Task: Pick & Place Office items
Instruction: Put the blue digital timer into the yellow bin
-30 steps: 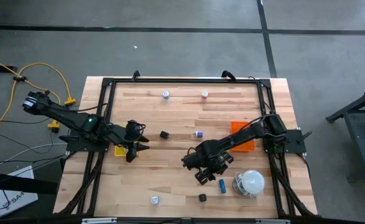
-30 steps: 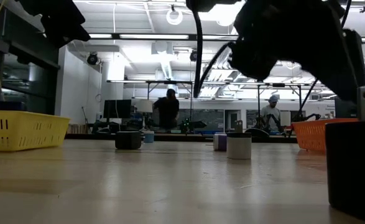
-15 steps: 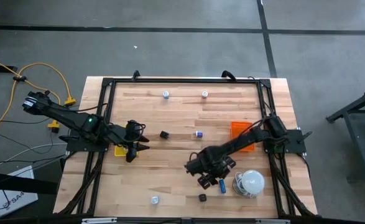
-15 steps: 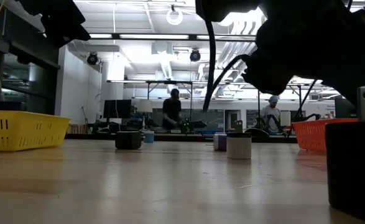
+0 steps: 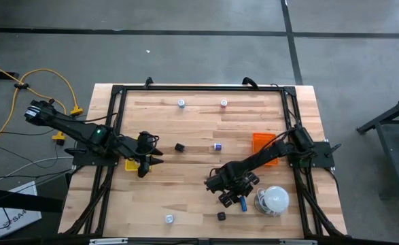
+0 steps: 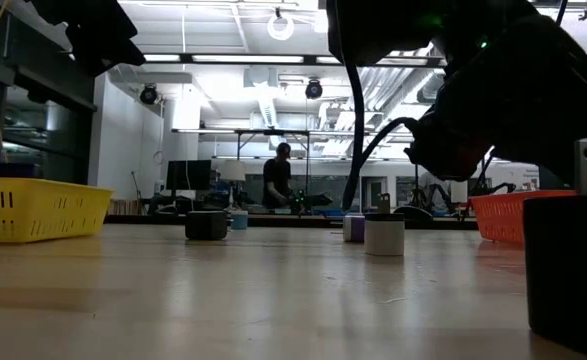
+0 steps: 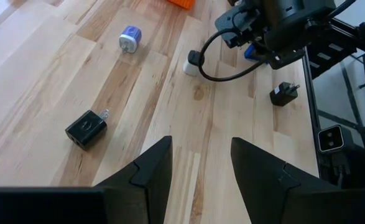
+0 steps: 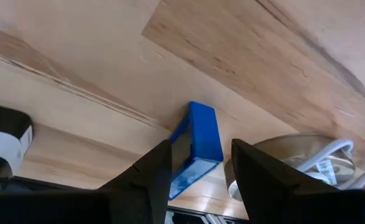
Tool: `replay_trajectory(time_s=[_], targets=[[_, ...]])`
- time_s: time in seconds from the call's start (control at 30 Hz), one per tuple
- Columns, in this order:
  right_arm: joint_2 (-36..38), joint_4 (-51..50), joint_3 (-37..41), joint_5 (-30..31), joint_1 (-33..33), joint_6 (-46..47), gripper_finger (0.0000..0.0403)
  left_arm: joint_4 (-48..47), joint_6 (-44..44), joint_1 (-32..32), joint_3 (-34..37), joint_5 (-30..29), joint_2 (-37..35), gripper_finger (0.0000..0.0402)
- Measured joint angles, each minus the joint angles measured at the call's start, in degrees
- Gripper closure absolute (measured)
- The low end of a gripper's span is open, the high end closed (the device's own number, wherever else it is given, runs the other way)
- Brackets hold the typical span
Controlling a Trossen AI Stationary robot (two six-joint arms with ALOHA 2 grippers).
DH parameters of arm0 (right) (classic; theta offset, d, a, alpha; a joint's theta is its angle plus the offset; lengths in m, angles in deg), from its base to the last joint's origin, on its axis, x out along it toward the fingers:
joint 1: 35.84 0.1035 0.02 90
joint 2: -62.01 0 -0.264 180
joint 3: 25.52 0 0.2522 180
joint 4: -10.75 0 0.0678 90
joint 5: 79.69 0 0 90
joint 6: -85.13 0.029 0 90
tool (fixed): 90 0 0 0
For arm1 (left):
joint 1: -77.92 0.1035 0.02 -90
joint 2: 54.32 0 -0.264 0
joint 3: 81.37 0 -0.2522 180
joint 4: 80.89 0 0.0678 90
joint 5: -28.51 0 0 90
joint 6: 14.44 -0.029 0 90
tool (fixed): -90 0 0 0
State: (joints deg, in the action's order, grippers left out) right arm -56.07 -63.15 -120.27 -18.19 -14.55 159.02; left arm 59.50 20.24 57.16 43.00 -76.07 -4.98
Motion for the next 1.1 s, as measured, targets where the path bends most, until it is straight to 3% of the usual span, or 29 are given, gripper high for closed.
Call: replay_trajectory(time_s=[0.83, 1.1], targets=[[0.00, 1.73, 0.06, -0.19, 0.12, 1.87, 0.0251, 0.01, 0.00, -0.01, 0.00, 0.00, 0.01, 0.0243], [0.00, 2.22, 0.06, -0.19, 0.11, 2.63, 0.0288, 0.00, 0.00, 0.00, 0.00, 0.00, 0.01, 0.0243]])
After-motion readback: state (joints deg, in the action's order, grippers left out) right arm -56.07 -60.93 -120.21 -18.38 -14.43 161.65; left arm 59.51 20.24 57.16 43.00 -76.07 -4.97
